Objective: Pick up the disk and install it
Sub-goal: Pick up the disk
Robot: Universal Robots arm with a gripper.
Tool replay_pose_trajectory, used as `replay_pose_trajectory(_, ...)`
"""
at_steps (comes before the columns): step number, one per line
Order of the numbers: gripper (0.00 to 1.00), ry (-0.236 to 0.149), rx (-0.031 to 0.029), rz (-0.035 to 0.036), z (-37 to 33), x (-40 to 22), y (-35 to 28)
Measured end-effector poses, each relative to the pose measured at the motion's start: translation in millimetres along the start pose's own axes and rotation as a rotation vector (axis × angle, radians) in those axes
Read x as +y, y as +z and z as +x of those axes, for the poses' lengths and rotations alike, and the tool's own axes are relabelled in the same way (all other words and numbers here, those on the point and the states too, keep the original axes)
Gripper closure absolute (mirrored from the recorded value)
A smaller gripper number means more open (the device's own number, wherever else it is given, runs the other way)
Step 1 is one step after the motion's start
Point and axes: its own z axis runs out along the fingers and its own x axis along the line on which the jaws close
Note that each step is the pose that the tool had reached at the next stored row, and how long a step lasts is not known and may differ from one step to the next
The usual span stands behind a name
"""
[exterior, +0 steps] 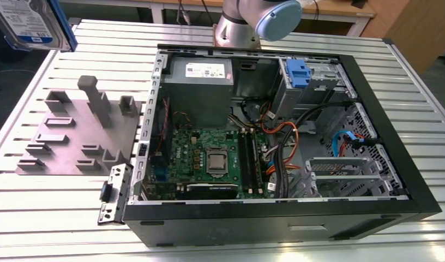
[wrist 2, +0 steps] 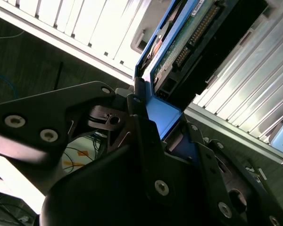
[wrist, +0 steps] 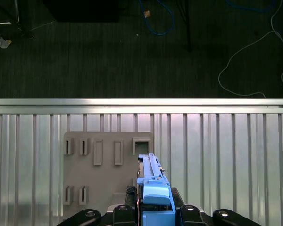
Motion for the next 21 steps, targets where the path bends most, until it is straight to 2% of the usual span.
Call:
replay_pose_trajectory(7, 0.63, 0.0, 0.0, 0.0, -0.1, 0.1, -3.3)
replay_pose_trajectory(11, 0.63, 0.0, 0.0, 0.0, -0.4, 0.2, -9.0)
replay_pose_trajectory(21, 0.63, 0.0, -0.0001, 0.0002, -0.5, 0.3, -12.2)
